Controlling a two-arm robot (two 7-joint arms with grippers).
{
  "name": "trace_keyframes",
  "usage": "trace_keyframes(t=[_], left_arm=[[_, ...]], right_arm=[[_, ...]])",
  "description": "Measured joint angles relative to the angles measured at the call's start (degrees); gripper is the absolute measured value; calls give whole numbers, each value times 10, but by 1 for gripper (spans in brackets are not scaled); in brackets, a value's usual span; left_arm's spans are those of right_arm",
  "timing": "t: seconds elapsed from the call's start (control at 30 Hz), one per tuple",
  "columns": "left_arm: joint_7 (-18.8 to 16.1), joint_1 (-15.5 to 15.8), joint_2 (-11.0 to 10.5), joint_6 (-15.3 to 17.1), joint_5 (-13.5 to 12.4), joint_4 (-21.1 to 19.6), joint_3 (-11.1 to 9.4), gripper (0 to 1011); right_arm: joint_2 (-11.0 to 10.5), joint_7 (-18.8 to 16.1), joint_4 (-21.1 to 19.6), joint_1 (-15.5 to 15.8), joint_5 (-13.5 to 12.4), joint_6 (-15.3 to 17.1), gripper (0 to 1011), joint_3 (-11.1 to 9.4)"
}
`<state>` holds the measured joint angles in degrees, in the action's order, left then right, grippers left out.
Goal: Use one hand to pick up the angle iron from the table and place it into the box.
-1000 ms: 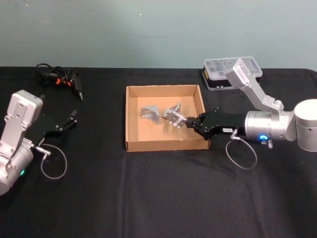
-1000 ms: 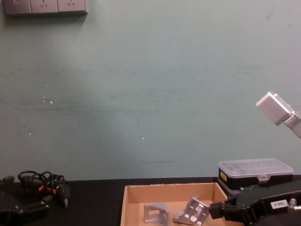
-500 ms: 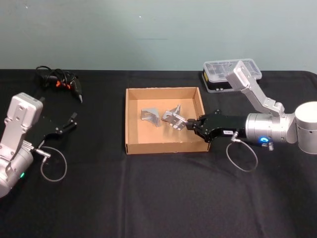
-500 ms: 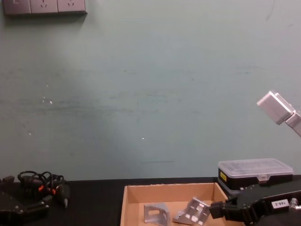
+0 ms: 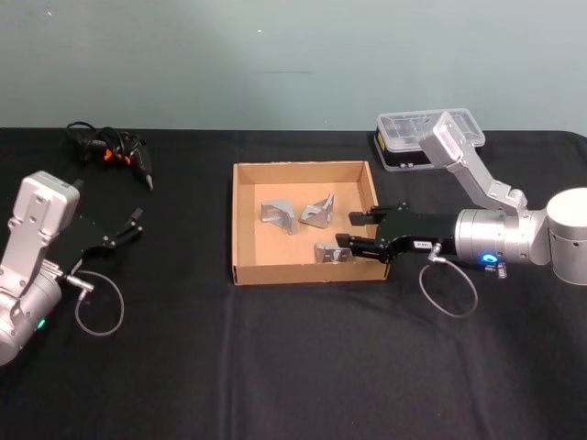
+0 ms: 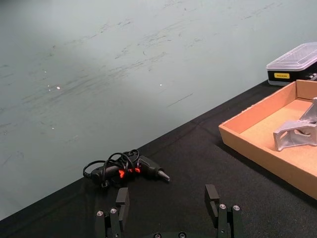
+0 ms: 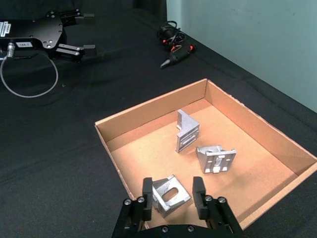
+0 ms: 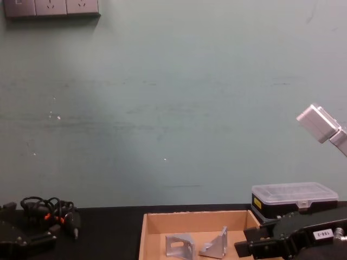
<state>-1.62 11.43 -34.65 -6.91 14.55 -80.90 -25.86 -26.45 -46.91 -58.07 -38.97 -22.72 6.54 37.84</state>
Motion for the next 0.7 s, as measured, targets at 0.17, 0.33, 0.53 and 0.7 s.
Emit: trace_keyframes(t=[0.17, 0.33, 0.53, 0.7], left_arm=[[0, 0, 0, 0, 0, 0, 0, 1000], [0, 0, 0, 0, 0, 0, 0, 1000], [0, 0, 0, 0, 0, 0, 0, 1000], [0, 0, 0, 0, 0, 0, 0, 1000]], right_arm=[[0, 0, 0, 0, 0, 0, 609, 0], [0, 0, -1, 0, 0, 1, 797, 0], [0, 1, -1, 0, 0, 1, 966, 0], [0, 1, -1, 0, 0, 1, 1003, 0]])
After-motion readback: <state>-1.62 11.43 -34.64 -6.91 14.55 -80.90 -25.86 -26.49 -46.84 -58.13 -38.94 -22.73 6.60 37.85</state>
